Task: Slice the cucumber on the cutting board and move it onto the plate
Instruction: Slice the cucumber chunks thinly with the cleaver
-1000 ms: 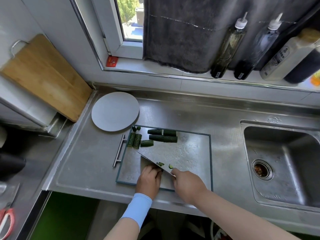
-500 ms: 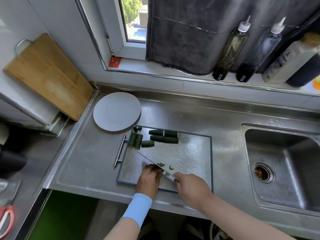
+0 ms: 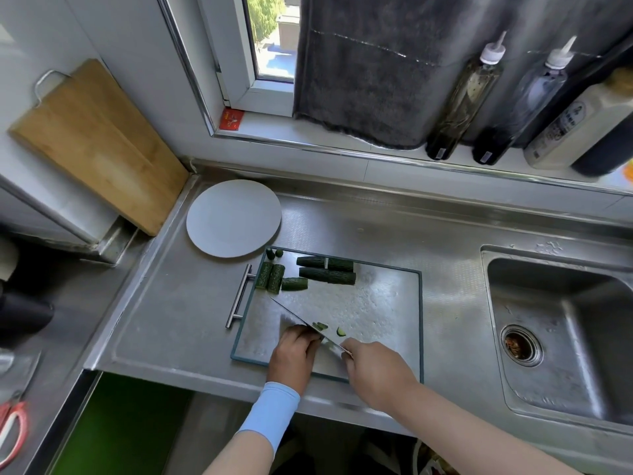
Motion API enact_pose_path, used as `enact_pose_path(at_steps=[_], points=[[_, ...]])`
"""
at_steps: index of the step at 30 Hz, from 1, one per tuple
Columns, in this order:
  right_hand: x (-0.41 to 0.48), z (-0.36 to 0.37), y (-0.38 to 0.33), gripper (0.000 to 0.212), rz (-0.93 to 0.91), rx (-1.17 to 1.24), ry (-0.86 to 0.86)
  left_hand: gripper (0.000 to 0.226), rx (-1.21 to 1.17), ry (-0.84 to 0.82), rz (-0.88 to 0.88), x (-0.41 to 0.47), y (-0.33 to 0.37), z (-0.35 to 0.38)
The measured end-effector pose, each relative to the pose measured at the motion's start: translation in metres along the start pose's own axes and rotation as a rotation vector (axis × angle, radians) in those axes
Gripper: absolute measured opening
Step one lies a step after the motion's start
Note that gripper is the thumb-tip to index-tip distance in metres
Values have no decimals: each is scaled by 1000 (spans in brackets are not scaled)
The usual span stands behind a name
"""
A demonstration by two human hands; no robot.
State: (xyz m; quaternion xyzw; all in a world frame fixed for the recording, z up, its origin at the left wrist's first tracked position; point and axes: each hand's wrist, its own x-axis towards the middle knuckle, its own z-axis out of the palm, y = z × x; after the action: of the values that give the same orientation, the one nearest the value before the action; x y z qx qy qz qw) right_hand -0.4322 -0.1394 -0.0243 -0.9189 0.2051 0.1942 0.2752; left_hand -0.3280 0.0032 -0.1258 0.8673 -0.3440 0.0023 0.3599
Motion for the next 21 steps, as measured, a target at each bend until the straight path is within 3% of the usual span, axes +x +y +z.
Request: enact_pose_path(at_steps=[21], points=[[12,2,-5,27,-5,-1,-22,20,12,-20,-9,-1,-1,0]])
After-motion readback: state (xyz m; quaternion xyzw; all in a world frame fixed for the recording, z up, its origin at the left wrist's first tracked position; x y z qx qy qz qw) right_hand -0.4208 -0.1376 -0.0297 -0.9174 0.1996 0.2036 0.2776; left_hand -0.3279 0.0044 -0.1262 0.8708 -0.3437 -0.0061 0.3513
